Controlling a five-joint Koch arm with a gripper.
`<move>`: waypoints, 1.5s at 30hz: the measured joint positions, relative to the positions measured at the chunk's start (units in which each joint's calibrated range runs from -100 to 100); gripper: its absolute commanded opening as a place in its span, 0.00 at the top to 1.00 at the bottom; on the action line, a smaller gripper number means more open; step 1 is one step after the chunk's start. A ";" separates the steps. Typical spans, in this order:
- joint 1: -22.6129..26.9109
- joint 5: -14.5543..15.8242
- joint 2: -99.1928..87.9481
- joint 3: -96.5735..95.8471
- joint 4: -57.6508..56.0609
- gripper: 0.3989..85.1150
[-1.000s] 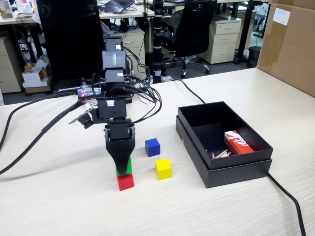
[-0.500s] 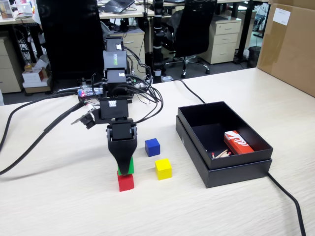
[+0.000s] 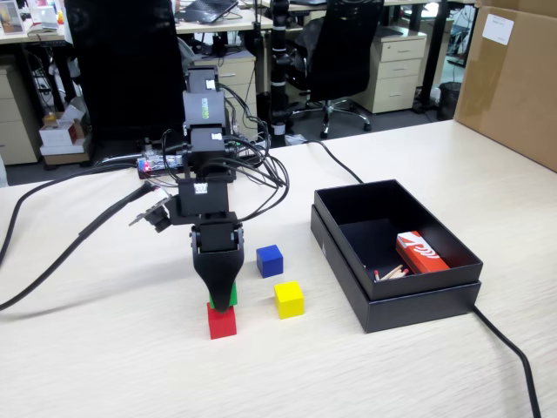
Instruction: Put the green cube on top of the red cube
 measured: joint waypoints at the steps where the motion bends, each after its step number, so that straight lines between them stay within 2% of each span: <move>1: 0.00 0.00 0.00 0.00 0.00 0.58; 5: 0.00 0.00 0.00 0.00 0.00 0.58; 8: -0.15 -0.05 0.00 0.00 0.00 0.52; 34: -0.59 -0.15 -5.57 0.73 0.00 0.51; 36: -0.59 -0.10 -6.34 0.73 -0.39 0.49; 40: -0.54 -0.15 -10.61 -0.82 -1.63 0.45; 45: -0.05 -0.20 -23.69 -13.51 -1.70 0.43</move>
